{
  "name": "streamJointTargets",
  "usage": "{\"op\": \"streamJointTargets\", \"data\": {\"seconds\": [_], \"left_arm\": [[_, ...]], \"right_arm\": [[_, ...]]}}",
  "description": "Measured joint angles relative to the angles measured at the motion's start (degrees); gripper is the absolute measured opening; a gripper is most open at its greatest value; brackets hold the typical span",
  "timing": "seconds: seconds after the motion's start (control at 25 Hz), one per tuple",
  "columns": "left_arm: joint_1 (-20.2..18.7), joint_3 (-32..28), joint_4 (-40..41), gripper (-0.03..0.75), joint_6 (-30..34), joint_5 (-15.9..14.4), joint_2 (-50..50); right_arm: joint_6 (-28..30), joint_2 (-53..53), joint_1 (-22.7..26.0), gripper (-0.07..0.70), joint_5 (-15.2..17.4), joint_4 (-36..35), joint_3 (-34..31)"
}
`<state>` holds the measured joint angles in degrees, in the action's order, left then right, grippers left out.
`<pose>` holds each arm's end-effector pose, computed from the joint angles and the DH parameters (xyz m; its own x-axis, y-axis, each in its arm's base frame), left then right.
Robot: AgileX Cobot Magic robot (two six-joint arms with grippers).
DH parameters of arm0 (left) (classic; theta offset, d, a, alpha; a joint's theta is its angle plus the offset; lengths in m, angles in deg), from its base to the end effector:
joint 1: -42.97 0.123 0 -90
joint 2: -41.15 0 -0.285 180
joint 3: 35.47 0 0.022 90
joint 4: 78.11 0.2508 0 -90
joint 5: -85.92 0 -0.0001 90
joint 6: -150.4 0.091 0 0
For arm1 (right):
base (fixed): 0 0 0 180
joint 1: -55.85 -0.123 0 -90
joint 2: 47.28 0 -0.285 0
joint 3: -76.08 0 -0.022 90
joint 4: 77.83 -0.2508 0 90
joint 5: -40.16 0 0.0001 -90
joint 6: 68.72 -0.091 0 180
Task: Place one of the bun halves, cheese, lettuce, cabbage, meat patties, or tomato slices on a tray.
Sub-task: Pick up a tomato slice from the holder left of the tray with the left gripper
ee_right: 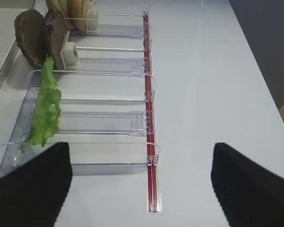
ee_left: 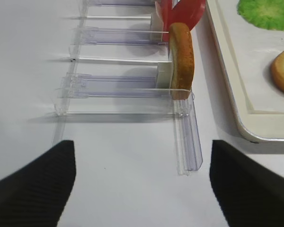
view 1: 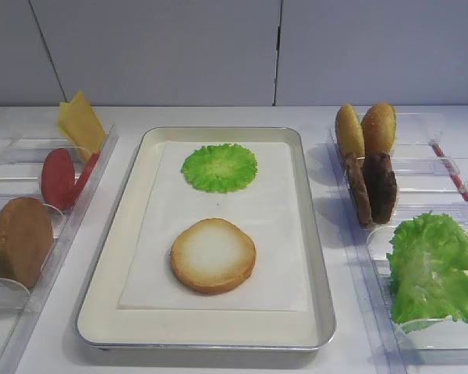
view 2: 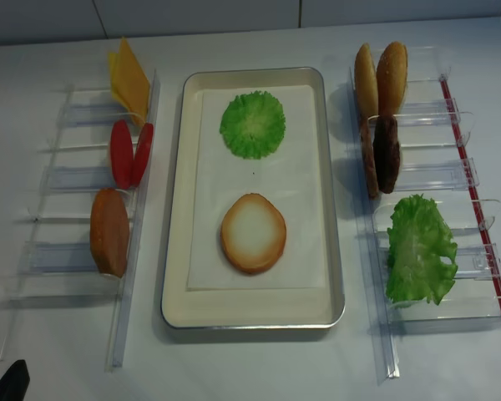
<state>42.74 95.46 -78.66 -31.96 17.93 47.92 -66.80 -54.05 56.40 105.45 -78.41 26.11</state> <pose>-0.0123 -0.0008 0.2649 -0.5567 -0.0425 -0.8296 -0.0135 0.9990 -0.0421 -0.0083 0.0009 0.2642 -0.5301 -0.0242 -0.8476 -0.0137 0.9997 -0.0199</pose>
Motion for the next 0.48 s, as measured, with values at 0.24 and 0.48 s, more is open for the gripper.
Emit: {"op": "streamJointTargets", "data": {"seconds": [0.24,0.48], "left_arm": [[0.0,0.0,0.0,0.558,0.44,0.0,0.0],[0.0,1.07,-0.62,0.558,7.78,1.93,0.0]], "right_arm": [[0.0,0.0,0.0,0.552,0.0,0.0,0.0],[0.0,0.0,0.0,0.509,0.0,0.0,0.0]]}}
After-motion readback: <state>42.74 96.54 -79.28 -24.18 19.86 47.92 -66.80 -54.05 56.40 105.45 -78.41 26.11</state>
